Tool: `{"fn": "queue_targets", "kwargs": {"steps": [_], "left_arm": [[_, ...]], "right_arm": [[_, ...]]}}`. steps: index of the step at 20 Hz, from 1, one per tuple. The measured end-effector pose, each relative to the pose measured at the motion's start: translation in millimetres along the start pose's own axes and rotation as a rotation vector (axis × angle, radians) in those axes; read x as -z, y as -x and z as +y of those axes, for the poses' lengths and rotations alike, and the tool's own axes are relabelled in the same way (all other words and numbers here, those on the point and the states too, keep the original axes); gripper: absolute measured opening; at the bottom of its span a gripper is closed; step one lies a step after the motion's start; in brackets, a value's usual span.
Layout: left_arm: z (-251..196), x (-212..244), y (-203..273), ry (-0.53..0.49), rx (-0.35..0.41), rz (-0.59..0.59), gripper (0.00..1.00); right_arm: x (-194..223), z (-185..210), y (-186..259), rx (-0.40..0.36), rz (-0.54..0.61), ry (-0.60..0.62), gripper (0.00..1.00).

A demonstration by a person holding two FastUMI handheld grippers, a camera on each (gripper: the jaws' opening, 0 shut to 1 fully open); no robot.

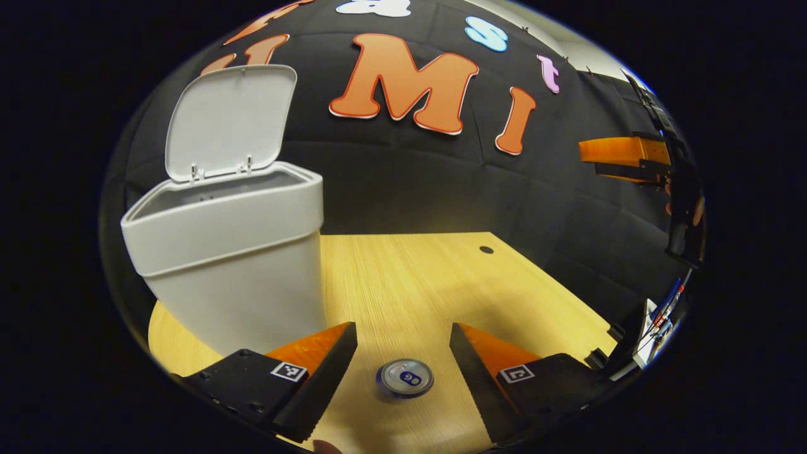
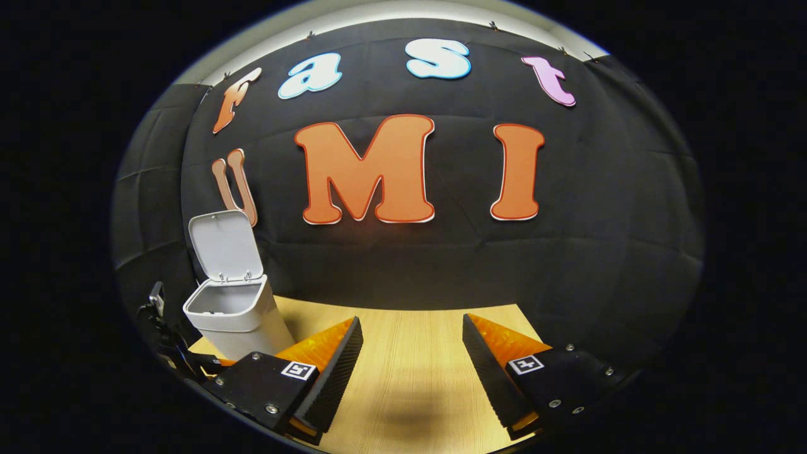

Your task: Press the lid of the desktop garbage bin to open it, pick up the crumpled paper on the desktop and throw it into the bin, then pick up the pop can on the desktop and drop it into the bin, and finally close the garbage bin lid.

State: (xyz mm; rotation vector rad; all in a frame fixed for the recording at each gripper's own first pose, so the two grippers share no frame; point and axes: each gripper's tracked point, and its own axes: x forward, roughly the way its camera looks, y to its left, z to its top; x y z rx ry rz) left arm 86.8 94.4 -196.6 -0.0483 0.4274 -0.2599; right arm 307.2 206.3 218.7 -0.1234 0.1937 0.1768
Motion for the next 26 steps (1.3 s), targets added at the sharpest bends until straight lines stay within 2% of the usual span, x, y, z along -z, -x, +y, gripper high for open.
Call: {"fn": "queue_targets", "kwargs": {"steps": [6,13,17,22,23,26], "left_arm": [[2,60,-26,-0.032,-0.006,0.206,0.95],[2,86,-38,-0.048,0.008,0.317,0.97],[0,109,-47,-0.018,0.015,0.400,0.97],[10,117,-54,-0.072,-0.038,0.420,0.96],[9,115,-56,-0.076,-0.034,0.415,0.86],[8,108,-51,-0.054,-0.037,0.402,0.84]], "right_arm": [[20,-18,1,0.026,0.056,-0.023,0.95],[39,-37,-1,0.047,0.097,-0.094,0.95],[44,-41,-2,0.051,0.110,-0.099,0.95],[52,-48,-3,0.063,0.131,-0.110,0.95],[53,-48,-3,0.062,0.136,-0.112,0.95],[54,-46,-2,0.058,0.142,-0.110,0.95]]}}
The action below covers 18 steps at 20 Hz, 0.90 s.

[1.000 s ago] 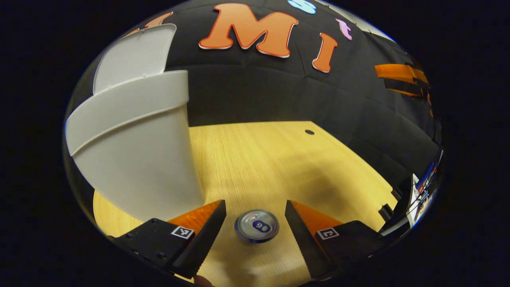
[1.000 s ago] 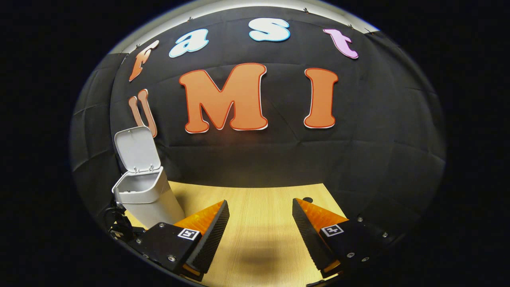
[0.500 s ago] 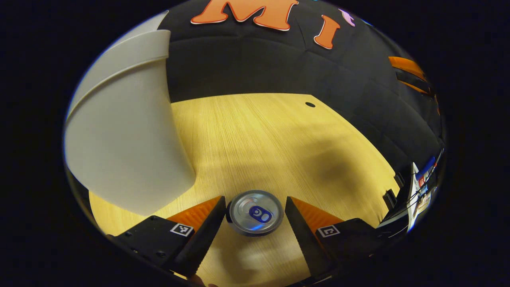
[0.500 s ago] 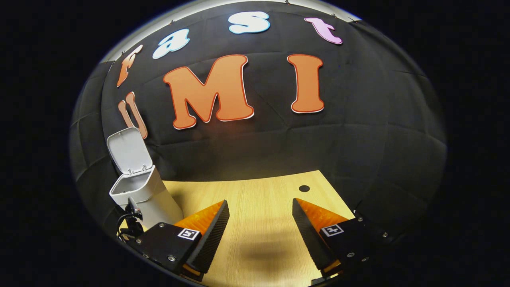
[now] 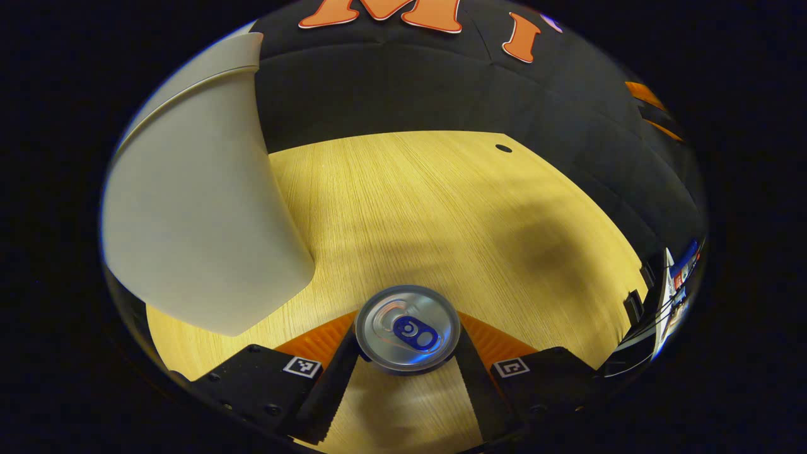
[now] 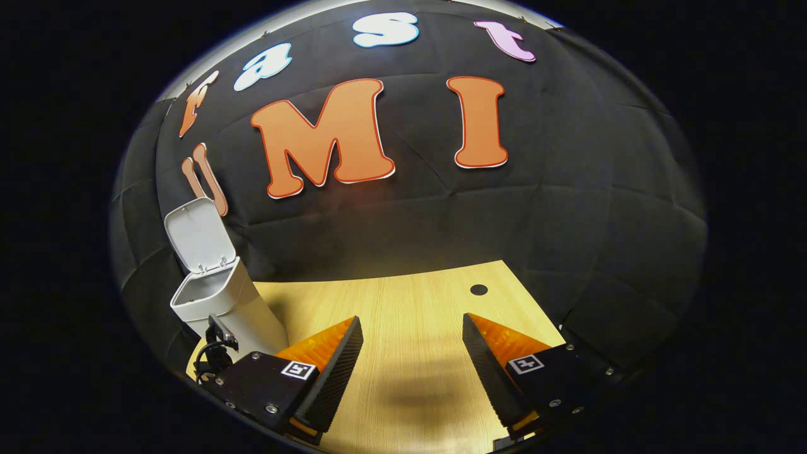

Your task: Press the lid of the desktop garbage bin to open it, pick up the crumpled paper on the desktop and throw it into the bin, then pick up the pop can on the desktop and drop it into the bin, and finally close the garbage bin lid.

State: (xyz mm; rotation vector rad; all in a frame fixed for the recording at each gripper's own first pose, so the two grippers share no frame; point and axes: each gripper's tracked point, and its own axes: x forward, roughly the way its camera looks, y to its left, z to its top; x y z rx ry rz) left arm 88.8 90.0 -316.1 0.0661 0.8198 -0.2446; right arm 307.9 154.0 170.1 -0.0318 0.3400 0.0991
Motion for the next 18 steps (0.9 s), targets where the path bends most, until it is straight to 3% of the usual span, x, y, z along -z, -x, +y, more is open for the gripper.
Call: {"fn": "queue_targets", "kwargs": {"steps": [5,11,18], "left_arm": [[-6,-39,38,0.029,0.022,-0.091,0.84],[-20,-112,122,-0.010,0.077,-0.273,0.83],[-7,-199,216,-0.003,0.058,-0.539,0.81]], "right_arm": [[-3,7,1,-0.013,-0.002,0.004,0.95],[-11,23,5,-0.045,-0.017,0.020,0.95],[-23,49,6,-0.093,-0.040,0.044,0.95]]}}
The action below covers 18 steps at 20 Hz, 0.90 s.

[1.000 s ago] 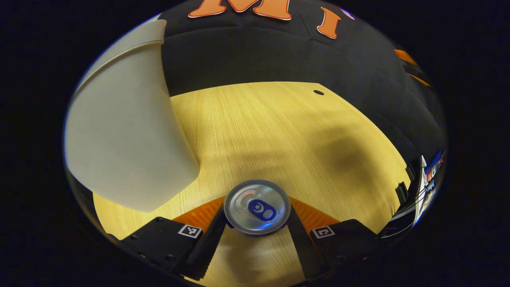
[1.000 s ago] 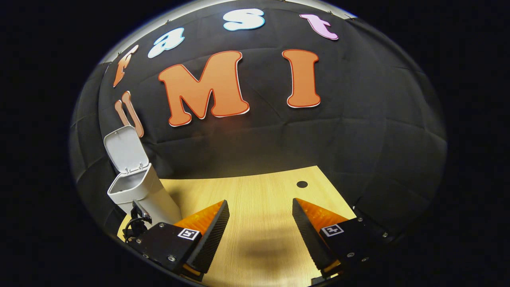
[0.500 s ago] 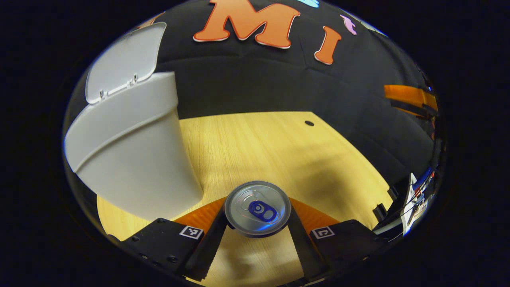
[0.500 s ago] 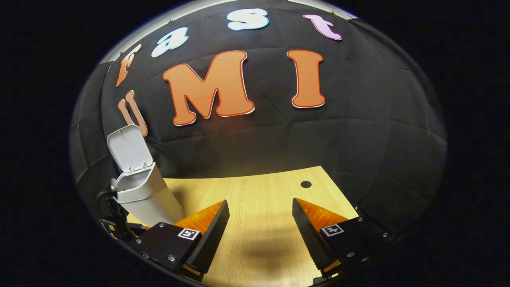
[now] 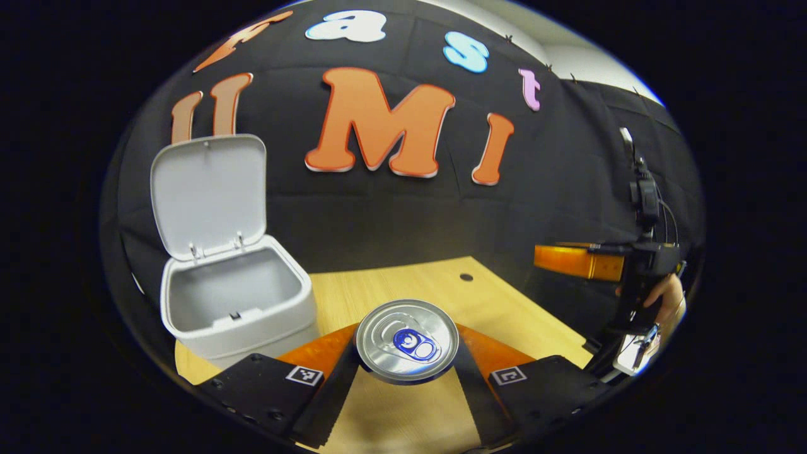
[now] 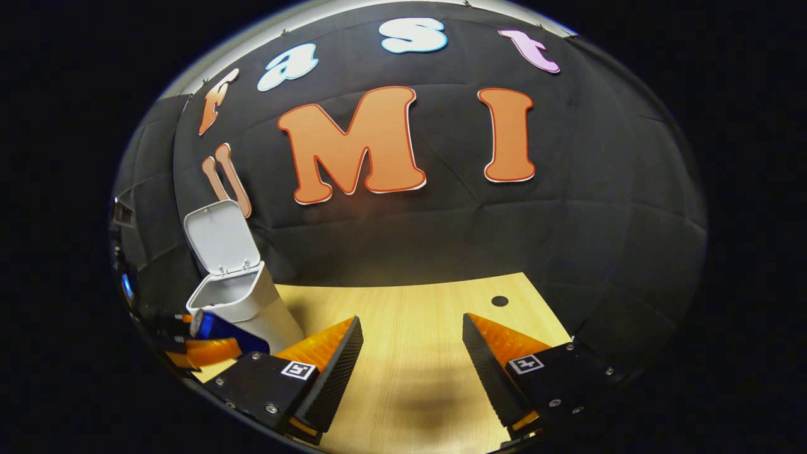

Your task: Press the lid of the desktop garbage bin to open it, pick up the crumpled paper on the desktop and throw it into the bin, then pick up the pop can on the desktop and drop it into the bin, and finally close the garbage bin lid.

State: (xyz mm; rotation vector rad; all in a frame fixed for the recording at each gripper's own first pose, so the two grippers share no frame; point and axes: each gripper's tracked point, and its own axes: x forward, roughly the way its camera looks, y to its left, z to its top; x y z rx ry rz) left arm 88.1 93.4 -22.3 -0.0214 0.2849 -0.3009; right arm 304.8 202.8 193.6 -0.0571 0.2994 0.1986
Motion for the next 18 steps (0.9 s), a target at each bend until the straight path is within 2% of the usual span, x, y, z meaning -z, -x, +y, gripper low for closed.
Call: {"fn": "queue_targets", "kwargs": {"steps": [4,10,14,18], "left_arm": [[44,-52,10,-0.017,-0.098,-0.113,0.81],[113,-105,23,0.012,-0.241,-0.228,0.81],[166,-115,24,0.017,-0.347,-0.207,0.81],[198,-87,6,0.044,-0.374,-0.114,0.81]], "right_arm": [[-6,14,-1,-0.023,-0.011,0.016,0.95],[-9,26,0,-0.036,-0.018,0.031,0.95],[-9,26,1,-0.032,-0.018,0.035,0.95],[-7,24,1,-0.015,-0.009,0.030,0.95]]}}
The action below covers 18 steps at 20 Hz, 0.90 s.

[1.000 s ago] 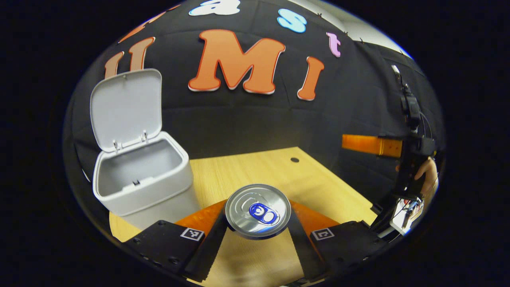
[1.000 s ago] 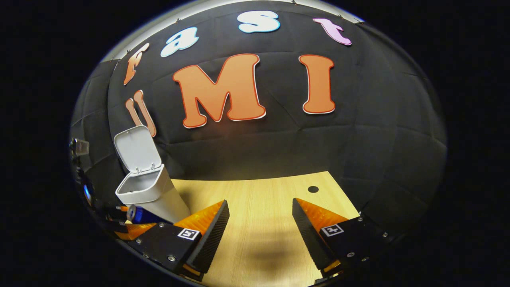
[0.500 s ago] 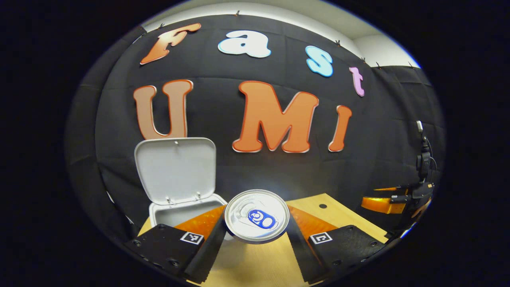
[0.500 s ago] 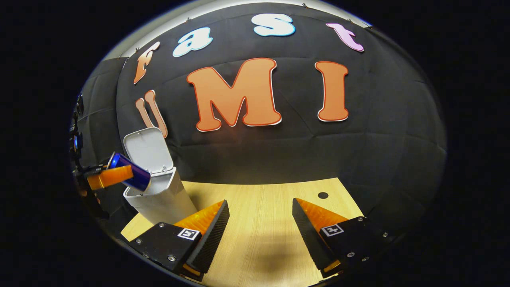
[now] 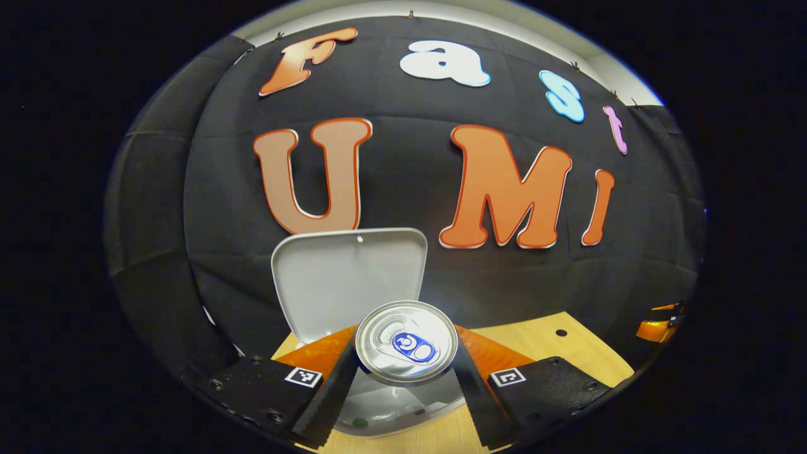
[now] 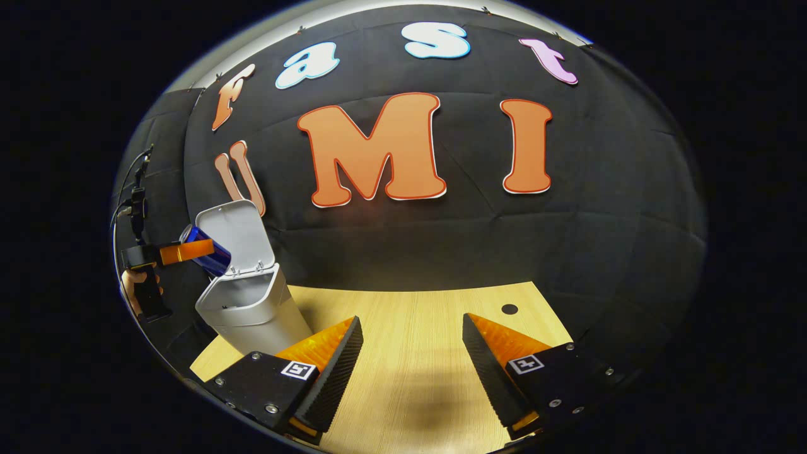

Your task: Press the lid of the desktop garbage bin to open it, pick up the crumpled paper on the desktop and throw it into the bin, then pick up the pop can on the desktop and drop it into the bin, and finally close the garbage bin lid.

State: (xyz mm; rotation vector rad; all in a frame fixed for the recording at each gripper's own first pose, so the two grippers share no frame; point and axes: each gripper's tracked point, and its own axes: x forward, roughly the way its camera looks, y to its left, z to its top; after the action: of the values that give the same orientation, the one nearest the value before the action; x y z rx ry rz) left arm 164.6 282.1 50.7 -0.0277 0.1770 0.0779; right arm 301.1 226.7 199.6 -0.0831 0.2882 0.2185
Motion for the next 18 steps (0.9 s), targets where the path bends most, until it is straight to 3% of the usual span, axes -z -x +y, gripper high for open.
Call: {"fn": "queue_targets", "kwargs": {"steps": [6,9,18], "left_arm": [[-1,25,-8,0.101,0.030,0.042,0.83],[7,21,-5,0.096,-0.001,0.025,0.95],[7,10,10,0.103,-0.005,-0.013,0.94]], "right_arm": [[9,-9,7,0.021,0.019,-0.016,0.95],[10,-8,6,0.020,0.025,-0.022,0.95],[13,-5,5,0.007,0.035,-0.016,0.95]]}}
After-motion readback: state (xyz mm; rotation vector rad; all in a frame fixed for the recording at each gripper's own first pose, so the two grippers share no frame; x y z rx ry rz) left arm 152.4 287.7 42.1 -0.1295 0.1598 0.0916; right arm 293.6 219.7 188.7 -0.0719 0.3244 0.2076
